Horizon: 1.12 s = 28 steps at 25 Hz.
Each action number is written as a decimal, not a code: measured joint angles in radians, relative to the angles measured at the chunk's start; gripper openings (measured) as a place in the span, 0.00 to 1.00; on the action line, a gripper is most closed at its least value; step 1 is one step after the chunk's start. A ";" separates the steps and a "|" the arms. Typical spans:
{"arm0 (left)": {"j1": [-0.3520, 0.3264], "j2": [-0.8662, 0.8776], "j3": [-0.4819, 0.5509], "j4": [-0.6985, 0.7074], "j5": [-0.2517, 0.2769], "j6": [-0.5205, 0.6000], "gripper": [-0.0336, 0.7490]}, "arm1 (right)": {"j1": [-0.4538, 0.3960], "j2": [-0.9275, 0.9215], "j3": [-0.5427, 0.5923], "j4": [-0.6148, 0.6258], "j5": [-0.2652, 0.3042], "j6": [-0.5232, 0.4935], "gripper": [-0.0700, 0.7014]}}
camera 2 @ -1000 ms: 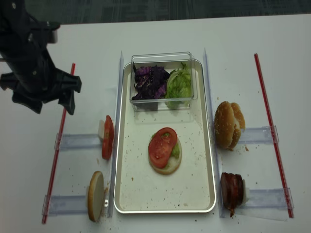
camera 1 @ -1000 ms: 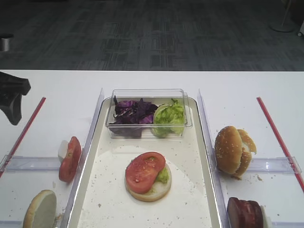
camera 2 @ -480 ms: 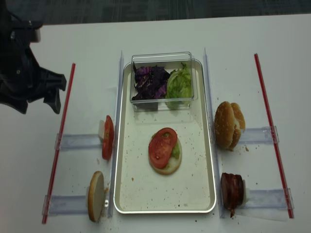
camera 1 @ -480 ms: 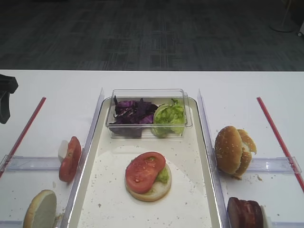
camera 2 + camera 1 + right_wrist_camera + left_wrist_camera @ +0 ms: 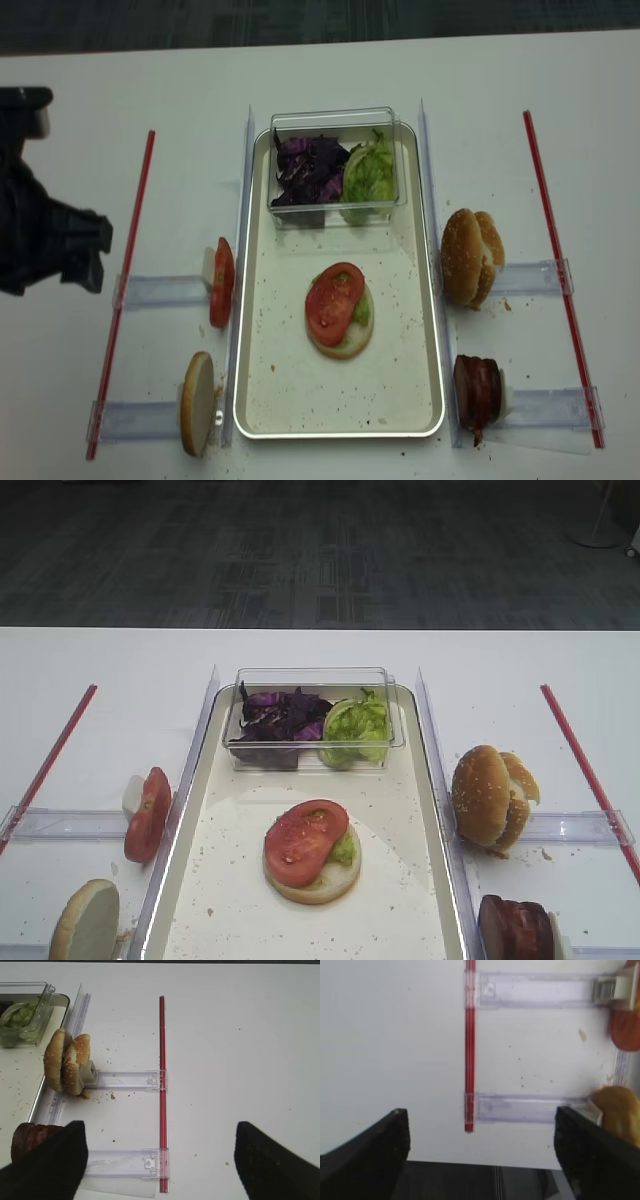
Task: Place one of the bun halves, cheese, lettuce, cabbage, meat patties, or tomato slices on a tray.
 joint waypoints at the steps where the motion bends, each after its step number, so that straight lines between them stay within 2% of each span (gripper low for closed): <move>1: 0.000 -0.039 0.034 0.000 0.002 -0.002 0.74 | 0.000 0.000 0.000 0.000 0.000 0.000 0.89; 8: 0.000 -0.308 0.241 0.000 0.008 -0.025 0.74 | 0.000 0.000 0.000 0.000 0.000 -0.002 0.89; 13: 0.000 -0.505 0.353 -0.002 0.014 -0.028 0.74 | 0.000 0.000 0.000 0.000 0.000 -0.004 0.89; 19: 0.000 -0.727 0.421 -0.008 0.021 -0.031 0.74 | 0.000 0.000 0.000 0.000 0.000 -0.004 0.89; 28: 0.000 -0.980 0.428 -0.009 0.039 -0.033 0.74 | 0.000 0.000 0.000 0.000 0.000 -0.004 0.89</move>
